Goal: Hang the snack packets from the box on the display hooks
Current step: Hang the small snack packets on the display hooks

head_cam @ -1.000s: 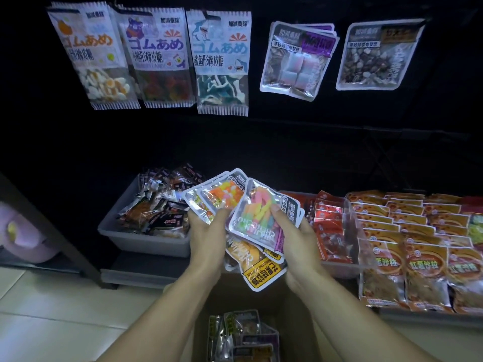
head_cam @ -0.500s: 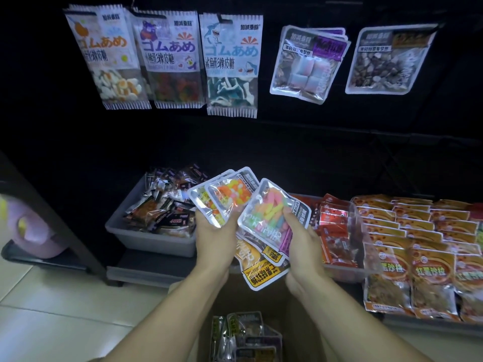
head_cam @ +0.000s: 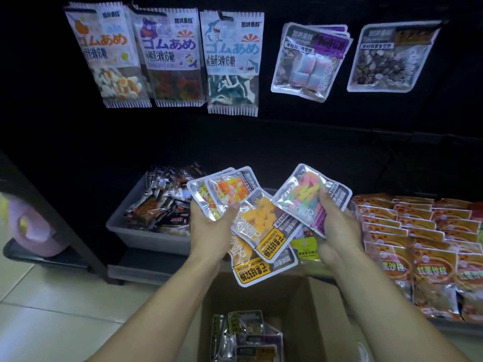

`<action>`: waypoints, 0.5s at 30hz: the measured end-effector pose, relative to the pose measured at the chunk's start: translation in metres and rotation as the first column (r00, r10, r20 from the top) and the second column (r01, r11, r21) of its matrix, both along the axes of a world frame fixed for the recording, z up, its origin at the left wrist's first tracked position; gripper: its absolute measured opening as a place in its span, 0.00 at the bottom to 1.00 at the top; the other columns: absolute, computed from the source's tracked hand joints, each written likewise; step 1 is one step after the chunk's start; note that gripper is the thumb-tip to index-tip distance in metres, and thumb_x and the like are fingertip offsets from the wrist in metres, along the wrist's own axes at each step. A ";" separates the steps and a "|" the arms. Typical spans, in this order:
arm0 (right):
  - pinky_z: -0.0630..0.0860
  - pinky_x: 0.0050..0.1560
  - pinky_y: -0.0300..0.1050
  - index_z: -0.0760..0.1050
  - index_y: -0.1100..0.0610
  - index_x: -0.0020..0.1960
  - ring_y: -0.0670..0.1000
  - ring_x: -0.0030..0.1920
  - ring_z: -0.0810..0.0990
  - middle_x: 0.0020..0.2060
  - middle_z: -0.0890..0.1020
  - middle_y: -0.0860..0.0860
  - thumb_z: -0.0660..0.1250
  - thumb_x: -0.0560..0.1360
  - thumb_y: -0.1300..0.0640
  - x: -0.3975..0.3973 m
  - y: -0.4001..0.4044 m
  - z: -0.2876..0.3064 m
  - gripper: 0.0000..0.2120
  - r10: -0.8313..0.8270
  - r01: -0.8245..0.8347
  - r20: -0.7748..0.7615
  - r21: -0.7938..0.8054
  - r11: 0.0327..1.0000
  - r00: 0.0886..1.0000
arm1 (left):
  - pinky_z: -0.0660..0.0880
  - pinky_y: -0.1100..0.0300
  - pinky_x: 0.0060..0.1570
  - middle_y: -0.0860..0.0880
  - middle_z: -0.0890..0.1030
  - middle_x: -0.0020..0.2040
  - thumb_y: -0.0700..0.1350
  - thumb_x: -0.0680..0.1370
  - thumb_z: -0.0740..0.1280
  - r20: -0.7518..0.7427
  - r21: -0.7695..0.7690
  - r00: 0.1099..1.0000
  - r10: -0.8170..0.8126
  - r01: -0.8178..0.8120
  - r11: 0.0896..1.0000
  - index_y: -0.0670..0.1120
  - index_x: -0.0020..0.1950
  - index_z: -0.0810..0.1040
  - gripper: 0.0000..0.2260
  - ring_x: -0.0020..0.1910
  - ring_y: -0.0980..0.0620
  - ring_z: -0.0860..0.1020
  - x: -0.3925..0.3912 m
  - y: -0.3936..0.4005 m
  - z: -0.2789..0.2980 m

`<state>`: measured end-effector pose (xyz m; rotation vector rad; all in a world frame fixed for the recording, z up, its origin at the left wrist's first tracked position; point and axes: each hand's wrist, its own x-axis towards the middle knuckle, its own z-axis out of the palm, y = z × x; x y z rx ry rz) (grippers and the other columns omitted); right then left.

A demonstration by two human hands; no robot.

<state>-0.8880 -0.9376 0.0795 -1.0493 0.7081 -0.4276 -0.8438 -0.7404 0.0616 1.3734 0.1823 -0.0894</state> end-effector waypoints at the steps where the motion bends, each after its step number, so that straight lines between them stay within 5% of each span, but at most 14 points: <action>1: 0.82 0.60 0.65 0.81 0.55 0.60 0.58 0.51 0.89 0.49 0.90 0.53 0.80 0.71 0.52 0.000 -0.003 0.002 0.19 0.055 -0.055 -0.002 -0.050 0.997 0.998 | 0.83 0.38 0.58 0.52 0.87 0.57 0.45 0.79 0.77 0.001 0.014 1.000 -0.005 0.005 1.000 0.57 0.65 0.73 0.20 0.54 0.47 0.88 0.000 0.001 0.000; 6: 0.83 0.58 0.64 0.80 0.54 0.61 0.58 0.54 0.88 0.53 0.88 0.54 0.78 0.73 0.66 -0.004 -0.013 0.010 0.18 0.275 -0.279 -0.056 -0.310 0.909 0.960 | 0.83 0.47 0.56 0.57 0.84 0.61 0.48 0.80 0.76 0.075 0.180 0.995 -0.066 0.051 0.982 0.62 0.75 0.66 0.29 0.57 0.51 0.85 -0.003 0.004 0.003; 10: 0.81 0.60 0.67 0.82 0.57 0.60 0.61 0.53 0.88 0.52 0.88 0.57 0.79 0.72 0.61 -0.010 -0.020 0.010 0.17 0.274 -0.257 0.012 -0.302 0.918 0.962 | 0.78 0.42 0.65 0.61 0.79 0.68 0.51 0.80 0.74 0.087 0.220 0.986 -0.143 0.121 0.968 0.68 0.81 0.52 0.39 0.60 0.53 0.83 -0.007 0.001 0.011; 15: 0.79 0.61 0.70 0.83 0.63 0.58 0.66 0.53 0.87 0.53 0.88 0.62 0.73 0.77 0.60 -0.013 -0.028 0.016 0.12 0.271 -0.243 0.100 -0.227 0.943 0.957 | 0.63 0.38 0.77 0.59 0.64 0.79 0.51 0.79 0.75 0.065 0.176 0.975 -0.210 0.196 0.965 0.61 0.86 0.49 0.44 0.81 0.44 0.64 -0.014 -0.001 0.020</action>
